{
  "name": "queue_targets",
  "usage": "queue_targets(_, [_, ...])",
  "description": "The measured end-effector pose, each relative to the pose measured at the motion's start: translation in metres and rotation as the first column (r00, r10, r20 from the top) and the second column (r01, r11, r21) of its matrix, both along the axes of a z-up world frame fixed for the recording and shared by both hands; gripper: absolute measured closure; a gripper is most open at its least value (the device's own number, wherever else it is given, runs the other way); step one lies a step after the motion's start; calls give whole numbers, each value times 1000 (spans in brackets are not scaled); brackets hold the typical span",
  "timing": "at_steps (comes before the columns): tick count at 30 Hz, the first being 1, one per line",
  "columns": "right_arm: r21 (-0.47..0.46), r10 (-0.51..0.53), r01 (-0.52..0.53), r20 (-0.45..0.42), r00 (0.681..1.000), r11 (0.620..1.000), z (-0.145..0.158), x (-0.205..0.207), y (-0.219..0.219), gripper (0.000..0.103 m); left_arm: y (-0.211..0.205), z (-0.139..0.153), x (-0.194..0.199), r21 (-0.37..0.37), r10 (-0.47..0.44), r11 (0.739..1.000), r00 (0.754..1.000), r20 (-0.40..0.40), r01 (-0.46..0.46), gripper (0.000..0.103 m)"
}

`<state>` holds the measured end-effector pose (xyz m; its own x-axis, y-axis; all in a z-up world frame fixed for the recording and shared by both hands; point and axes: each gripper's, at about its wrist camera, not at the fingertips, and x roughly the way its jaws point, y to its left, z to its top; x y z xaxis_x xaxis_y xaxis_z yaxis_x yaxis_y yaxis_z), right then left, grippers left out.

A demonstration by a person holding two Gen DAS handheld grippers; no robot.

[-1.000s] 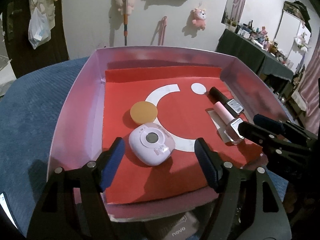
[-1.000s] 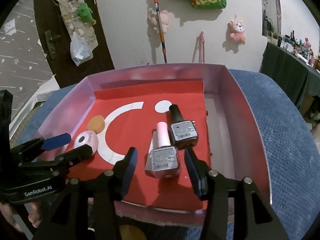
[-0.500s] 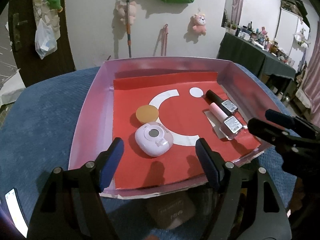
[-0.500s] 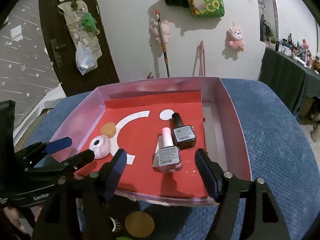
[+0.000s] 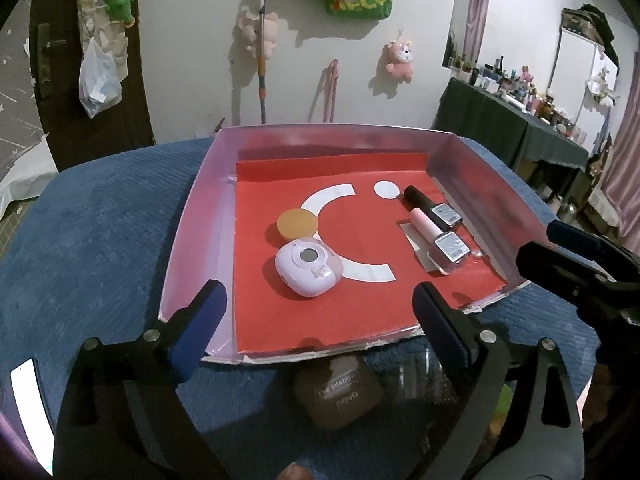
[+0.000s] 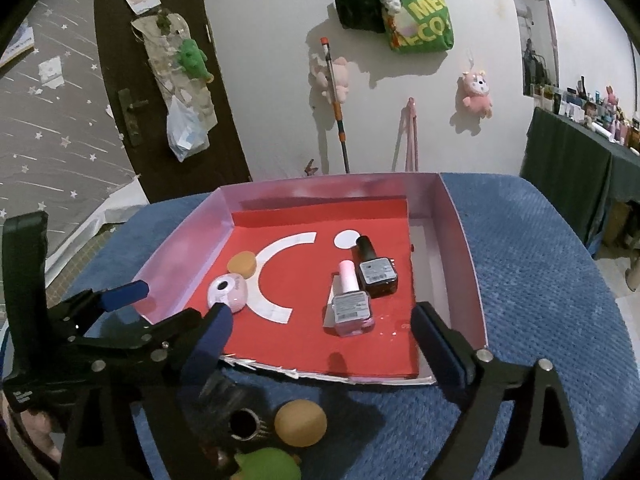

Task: Organize rigid objects
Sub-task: 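Withdraw both grippers from the box back toward the remaining items, then grasp the brown EYE SHADOW case with the left gripper while the right gripper grasps the green figurine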

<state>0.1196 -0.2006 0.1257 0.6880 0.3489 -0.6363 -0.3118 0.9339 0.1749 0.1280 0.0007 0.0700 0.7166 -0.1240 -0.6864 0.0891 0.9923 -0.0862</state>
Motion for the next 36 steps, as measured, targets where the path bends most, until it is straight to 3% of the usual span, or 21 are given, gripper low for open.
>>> queue_targets(5, [2,17,-17,23,1000,1000,8,-13,1,0,-2,4,-11,11,4,1000,1000,21,-4,4])
queue_targets(18, [20,19,-20,79,997,1000,23,-51,-8,0,-4,10,-45,33,15,999,999,45,-17,3])
queue_targets(36, [17,26,-28,93,995,999,11,-88,-14,0,0,-4,-80,43,61,997,996,60,-64,3])
